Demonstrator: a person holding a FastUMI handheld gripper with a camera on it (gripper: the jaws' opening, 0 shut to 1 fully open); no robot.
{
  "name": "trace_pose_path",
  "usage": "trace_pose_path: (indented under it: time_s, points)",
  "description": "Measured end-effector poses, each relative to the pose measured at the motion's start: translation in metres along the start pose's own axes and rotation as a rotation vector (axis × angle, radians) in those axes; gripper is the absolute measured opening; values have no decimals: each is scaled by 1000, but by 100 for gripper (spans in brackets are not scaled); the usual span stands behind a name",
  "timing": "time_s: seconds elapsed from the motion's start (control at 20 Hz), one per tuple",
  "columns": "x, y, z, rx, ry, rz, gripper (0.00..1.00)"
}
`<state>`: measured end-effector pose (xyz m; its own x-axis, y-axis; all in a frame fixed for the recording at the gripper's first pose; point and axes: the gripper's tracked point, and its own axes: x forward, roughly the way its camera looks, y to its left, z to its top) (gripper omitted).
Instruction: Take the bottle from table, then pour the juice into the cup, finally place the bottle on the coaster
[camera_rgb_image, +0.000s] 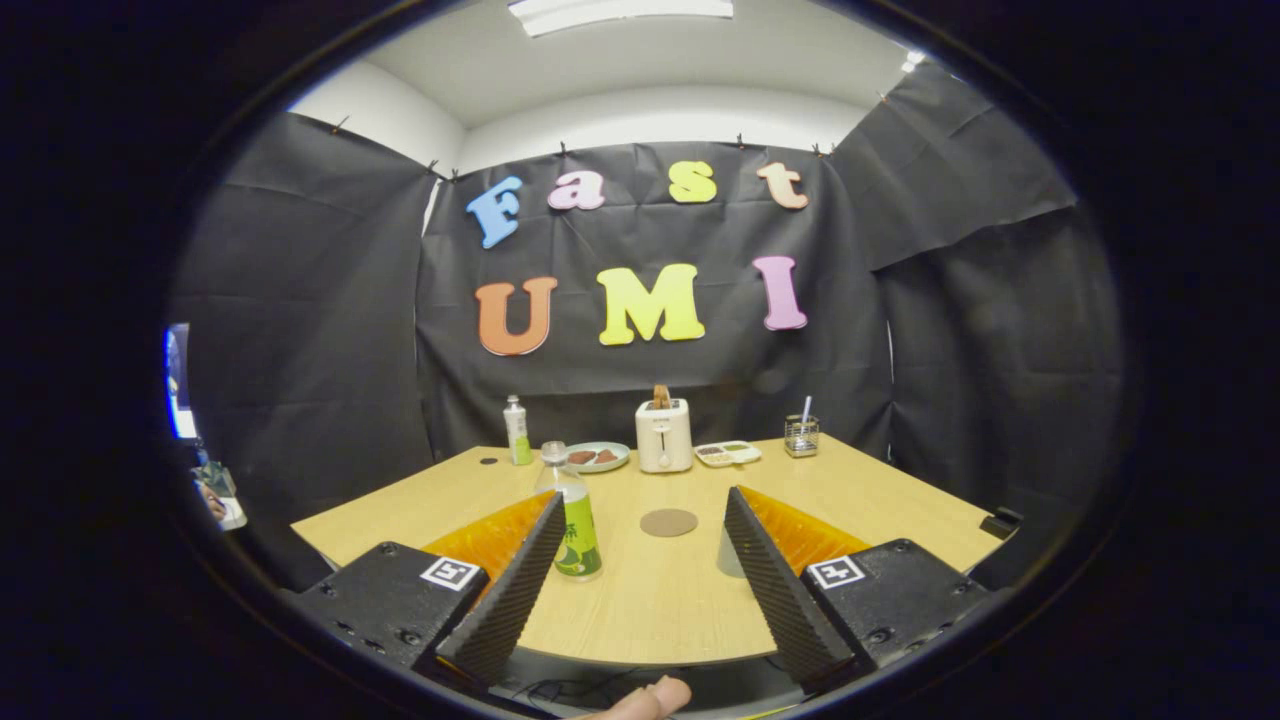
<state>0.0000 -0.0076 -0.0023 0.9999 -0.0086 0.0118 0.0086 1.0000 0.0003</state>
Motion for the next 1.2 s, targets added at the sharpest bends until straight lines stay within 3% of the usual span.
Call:
trace_pose_path:
  time_s: [0.4,0.85,1.2]
  points:
    - [30,25,-12,-18,48,25,100]
    - [108,70,-45,-38,111,59,100]
    - [168,78,-78,-30,146,9,100]
